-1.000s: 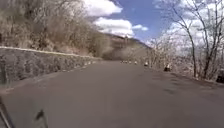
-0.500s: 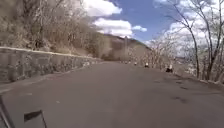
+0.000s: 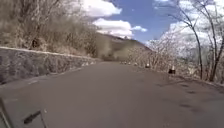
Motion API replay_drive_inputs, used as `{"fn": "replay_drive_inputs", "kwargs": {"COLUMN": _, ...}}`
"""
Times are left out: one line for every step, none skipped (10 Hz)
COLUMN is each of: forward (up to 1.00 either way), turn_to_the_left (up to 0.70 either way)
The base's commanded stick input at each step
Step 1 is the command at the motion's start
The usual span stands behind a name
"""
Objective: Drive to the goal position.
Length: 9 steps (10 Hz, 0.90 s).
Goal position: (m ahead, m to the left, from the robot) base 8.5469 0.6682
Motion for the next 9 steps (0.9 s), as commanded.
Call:
{"fn": "replay_drive_inputs", "kwargs": {"forward": 0.7, "turn_to_the_left": 0.0}}
{"fn": "replay_drive_inputs", "kwargs": {"forward": 0.7, "turn_to_the_left": 0.0}}
{"fn": "replay_drive_inputs", "kwargs": {"forward": 0.7, "turn_to_the_left": 0.0}}
{"fn": "replay_drive_inputs", "kwargs": {"forward": 0.7, "turn_to_the_left": 0.0}}
{"fn": "replay_drive_inputs", "kwargs": {"forward": 0.7, "turn_to_the_left": 0.0}}
{"fn": "replay_drive_inputs", "kwargs": {"forward": 0.7, "turn_to_the_left": 0.0}}
{"fn": "replay_drive_inputs", "kwargs": {"forward": 0.7, "turn_to_the_left": 0.0}}
{"fn": "replay_drive_inputs", "kwargs": {"forward": 0.7, "turn_to_the_left": 0.0}}
{"fn": "replay_drive_inputs", "kwargs": {"forward": 0.7, "turn_to_the_left": 0.0}}
